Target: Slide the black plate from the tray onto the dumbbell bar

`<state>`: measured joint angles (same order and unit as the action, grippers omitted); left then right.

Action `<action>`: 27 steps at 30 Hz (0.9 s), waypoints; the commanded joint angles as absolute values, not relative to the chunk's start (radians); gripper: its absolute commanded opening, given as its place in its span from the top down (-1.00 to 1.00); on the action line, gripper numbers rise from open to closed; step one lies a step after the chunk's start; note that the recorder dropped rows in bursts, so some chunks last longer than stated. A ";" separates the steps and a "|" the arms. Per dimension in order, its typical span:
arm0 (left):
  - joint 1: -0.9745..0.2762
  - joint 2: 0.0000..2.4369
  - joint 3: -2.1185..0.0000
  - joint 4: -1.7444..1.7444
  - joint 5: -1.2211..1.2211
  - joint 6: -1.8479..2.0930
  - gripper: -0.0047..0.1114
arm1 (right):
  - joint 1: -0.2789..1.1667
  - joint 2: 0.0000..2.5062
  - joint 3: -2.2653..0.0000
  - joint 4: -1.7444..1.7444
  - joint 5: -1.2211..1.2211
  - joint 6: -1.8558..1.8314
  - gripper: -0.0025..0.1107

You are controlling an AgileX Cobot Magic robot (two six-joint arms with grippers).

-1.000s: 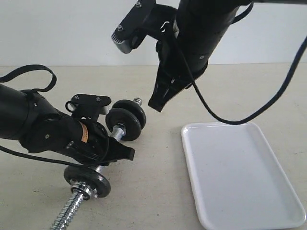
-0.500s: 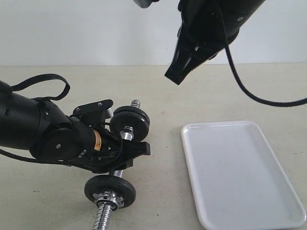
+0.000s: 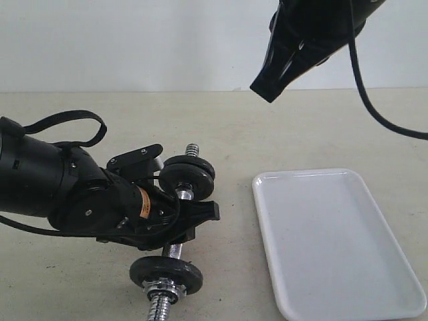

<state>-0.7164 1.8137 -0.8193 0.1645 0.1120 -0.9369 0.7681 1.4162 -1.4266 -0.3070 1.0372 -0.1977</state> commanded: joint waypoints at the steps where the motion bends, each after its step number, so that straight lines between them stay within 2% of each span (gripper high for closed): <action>1: -0.719 1.780 -0.850 0.169 -0.144 -0.958 0.84 | 0.765 1.404 -1.427 -0.318 1.059 -0.190 0.96; 11: -0.721 1.794 -0.850 0.171 -0.234 -0.992 0.84 | 0.765 1.404 -1.427 -0.321 1.059 -0.188 0.96; 27: -0.753 1.878 -0.930 0.203 -0.240 -1.018 0.84 | 0.765 1.404 -1.427 -0.323 1.064 -0.188 0.96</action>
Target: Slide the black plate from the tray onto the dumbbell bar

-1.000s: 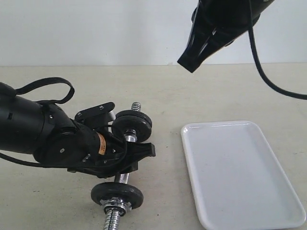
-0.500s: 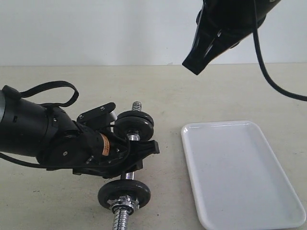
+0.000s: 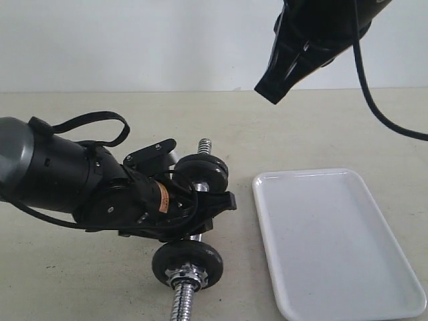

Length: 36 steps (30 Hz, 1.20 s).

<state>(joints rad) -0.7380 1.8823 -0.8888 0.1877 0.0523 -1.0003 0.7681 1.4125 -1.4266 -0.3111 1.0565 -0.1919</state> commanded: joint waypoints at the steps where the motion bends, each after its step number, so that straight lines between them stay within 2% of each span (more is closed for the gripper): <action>1: -0.753 1.882 -0.932 0.203 -0.243 -1.018 0.84 | 0.765 1.404 -1.427 -0.323 1.067 -0.188 0.96; 36: -0.751 1.887 -0.932 0.146 -0.351 -1.018 0.84 | 0.765 1.404 -1.427 -0.329 1.089 -0.191 0.96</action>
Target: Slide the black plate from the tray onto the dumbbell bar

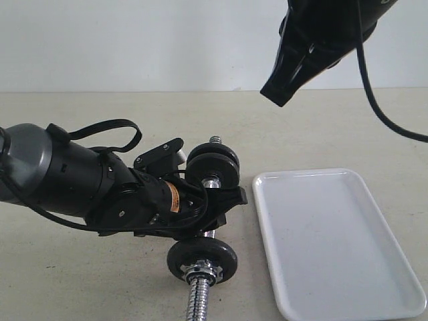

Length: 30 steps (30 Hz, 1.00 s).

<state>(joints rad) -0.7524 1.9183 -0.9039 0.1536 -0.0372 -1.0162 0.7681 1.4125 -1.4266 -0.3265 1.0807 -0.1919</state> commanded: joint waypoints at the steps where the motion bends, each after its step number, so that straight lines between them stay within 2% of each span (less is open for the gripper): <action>1: -0.751 1.887 -0.932 0.146 -0.351 -1.018 0.84 | 0.765 1.404 -1.427 -0.329 1.089 -0.191 0.96; 30: -0.751 1.887 -0.932 0.157 -0.348 -1.018 0.84 | 0.765 1.404 -1.427 -0.329 1.110 -0.188 0.96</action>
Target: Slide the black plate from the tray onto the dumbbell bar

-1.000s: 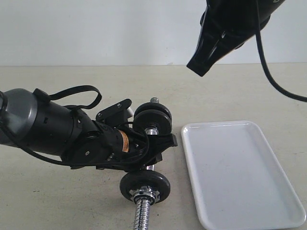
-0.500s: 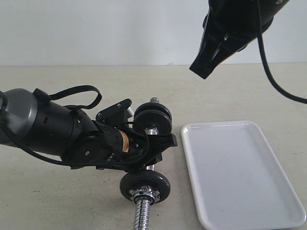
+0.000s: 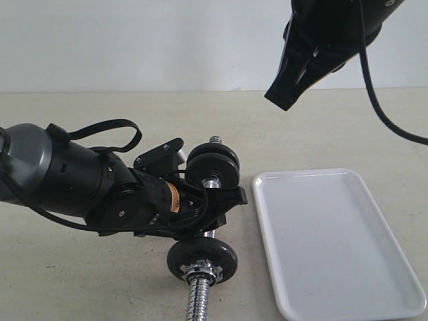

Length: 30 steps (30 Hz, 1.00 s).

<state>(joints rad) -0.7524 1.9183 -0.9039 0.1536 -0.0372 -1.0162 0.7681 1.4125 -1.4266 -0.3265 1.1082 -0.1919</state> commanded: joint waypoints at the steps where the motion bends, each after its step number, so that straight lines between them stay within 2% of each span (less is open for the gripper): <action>1: -0.751 1.887 -0.932 0.157 -0.348 -1.018 0.84 | 0.765 1.404 -1.427 -0.329 1.110 -0.188 0.96; 30: -0.751 1.887 -0.932 0.154 -0.336 -1.040 0.84 | 0.765 1.404 -1.427 -0.323 1.107 -0.181 0.96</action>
<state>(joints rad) -0.7524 1.9183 -0.9039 0.1536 -0.0372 -1.0207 0.7681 1.4125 -1.4266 -0.3265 1.1082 -0.1880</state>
